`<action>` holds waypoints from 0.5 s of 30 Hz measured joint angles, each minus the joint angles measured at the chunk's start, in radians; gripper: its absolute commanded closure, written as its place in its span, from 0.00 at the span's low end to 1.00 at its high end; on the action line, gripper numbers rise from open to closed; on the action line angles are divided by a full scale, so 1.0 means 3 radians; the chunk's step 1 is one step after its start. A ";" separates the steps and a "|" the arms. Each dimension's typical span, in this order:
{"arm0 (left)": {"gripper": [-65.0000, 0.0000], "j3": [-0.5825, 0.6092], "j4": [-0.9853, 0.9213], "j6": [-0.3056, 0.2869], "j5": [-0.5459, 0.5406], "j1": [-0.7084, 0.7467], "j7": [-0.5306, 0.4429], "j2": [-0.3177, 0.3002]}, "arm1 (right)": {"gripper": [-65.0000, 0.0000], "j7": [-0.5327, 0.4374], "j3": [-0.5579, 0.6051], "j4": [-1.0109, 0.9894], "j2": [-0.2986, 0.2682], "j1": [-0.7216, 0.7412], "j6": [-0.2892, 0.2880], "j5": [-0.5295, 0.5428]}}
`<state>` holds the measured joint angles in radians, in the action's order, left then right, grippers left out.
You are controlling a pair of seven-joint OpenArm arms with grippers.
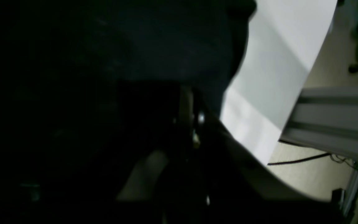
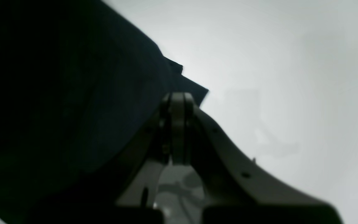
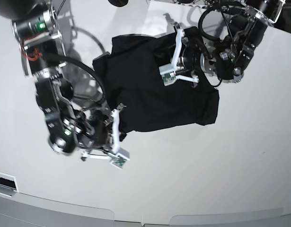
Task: Layout the t-shirt on the table in an organized manner, then fold the t-shirt properly
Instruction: 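Lift the bundle corners with both grippers and fold it in half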
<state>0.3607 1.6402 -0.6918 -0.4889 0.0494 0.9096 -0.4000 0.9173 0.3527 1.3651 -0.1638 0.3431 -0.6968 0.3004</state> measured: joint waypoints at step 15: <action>1.00 0.0284 -0.0122 0.0120 0.0675 0.0151 -0.0432 -0.0184 | 1.00 -0.0440 0.0936 -0.0581 0.0001 0.0350 -0.0003 -0.0167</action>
<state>0.4458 1.6035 -0.6559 -0.2863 0.0948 0.7799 -0.4553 0.7853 0.6334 1.1908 -0.1635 0.4480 -0.6975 0.2504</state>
